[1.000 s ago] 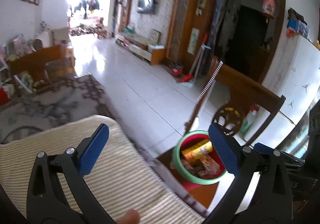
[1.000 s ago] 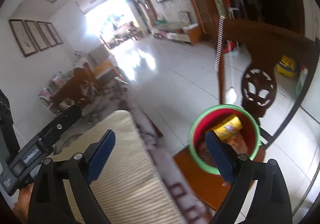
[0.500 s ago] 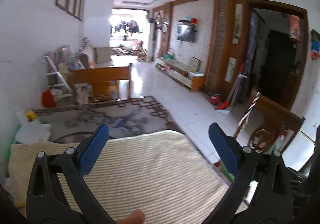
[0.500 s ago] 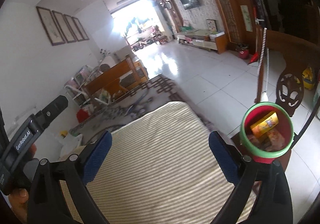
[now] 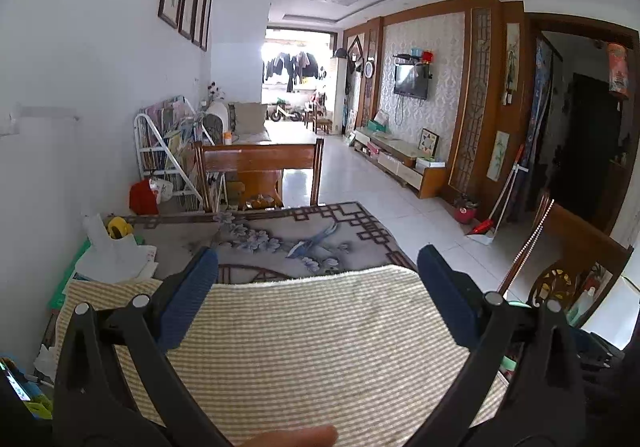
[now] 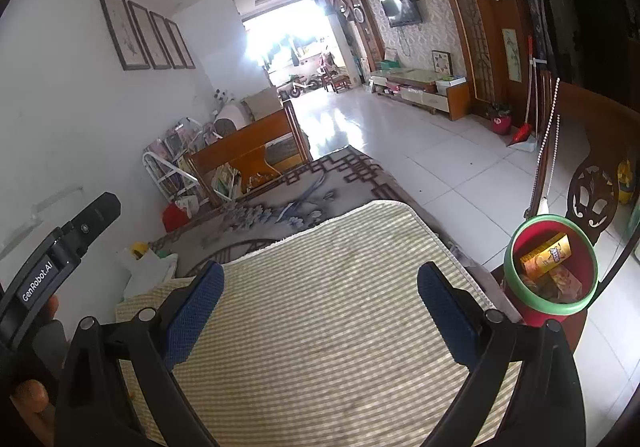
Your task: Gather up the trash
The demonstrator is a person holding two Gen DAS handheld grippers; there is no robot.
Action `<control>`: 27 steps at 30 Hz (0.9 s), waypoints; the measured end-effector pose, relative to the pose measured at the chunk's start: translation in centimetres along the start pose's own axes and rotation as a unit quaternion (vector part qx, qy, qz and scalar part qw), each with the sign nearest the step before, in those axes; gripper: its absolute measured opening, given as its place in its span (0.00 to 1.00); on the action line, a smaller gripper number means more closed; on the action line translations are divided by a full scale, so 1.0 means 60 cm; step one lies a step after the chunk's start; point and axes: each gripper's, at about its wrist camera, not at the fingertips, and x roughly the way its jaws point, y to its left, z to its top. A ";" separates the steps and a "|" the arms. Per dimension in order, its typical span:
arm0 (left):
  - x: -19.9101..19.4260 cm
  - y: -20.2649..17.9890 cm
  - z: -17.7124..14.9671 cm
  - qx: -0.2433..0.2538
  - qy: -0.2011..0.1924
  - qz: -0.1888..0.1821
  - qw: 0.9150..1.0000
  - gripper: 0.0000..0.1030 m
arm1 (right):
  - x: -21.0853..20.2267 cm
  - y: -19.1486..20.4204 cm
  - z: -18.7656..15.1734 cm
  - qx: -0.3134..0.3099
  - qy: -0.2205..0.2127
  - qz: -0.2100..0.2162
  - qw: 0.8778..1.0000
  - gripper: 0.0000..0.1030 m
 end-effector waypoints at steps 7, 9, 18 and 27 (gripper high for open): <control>-0.001 0.017 -0.007 -0.006 0.006 0.008 1.000 0.95 | 0.006 0.019 -0.006 -0.010 0.005 0.002 1.000 0.91; -0.002 0.019 -0.006 -0.008 0.008 0.008 1.000 0.95 | 0.007 0.021 -0.007 -0.011 0.006 0.002 1.000 0.91; -0.002 0.022 -0.008 -0.012 0.014 0.009 1.000 0.95 | 0.009 0.027 -0.010 -0.015 0.009 0.002 1.000 0.92; 0.000 0.024 -0.004 -0.013 0.021 0.006 1.000 0.95 | 0.010 0.023 -0.011 -0.015 0.012 0.003 1.000 0.92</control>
